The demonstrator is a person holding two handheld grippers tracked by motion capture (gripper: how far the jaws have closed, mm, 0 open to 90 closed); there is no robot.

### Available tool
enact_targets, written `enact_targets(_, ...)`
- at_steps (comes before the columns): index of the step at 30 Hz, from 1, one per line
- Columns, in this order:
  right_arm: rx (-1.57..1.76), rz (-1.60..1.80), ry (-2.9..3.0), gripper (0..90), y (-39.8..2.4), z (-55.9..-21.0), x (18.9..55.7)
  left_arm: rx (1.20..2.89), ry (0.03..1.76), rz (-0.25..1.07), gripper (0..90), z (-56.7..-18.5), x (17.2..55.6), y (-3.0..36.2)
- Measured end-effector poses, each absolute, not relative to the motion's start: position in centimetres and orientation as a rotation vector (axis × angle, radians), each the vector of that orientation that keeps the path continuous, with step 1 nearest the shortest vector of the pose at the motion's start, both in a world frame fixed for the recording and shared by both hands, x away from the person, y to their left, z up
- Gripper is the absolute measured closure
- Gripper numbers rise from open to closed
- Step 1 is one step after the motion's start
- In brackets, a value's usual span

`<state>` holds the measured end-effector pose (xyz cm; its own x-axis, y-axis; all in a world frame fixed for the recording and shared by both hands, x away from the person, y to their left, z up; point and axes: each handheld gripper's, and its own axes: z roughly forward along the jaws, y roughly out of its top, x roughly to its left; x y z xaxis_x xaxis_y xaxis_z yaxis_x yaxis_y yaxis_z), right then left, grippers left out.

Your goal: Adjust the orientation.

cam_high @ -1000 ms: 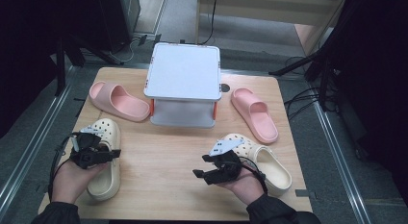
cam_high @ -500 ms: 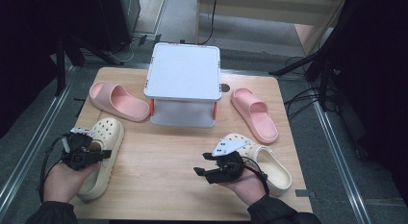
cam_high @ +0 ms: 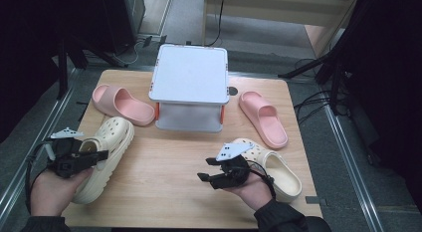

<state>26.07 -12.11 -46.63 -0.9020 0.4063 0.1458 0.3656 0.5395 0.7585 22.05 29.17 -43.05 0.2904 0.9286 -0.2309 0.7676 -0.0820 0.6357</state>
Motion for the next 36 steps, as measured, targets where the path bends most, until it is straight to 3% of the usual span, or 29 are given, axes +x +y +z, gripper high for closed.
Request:
enact_targets(21,0.822,1.369,2.624,43.5,-13.8,-46.8,26.0,2.142,1.142,0.135,77.4,-44.7,25.0,16.5)
enact_targets(31,0.905,1.356,2.602,45.3,-14.4,-47.3,26.1,2.223,1.065,0.072,76.1,-46.1,25.6,13.7)
enact_targets(36,0.924,1.378,2.583,45.8,-14.1,-47.6,26.1,2.200,1.032,0.028,68.8,-46.3,25.7,13.8)
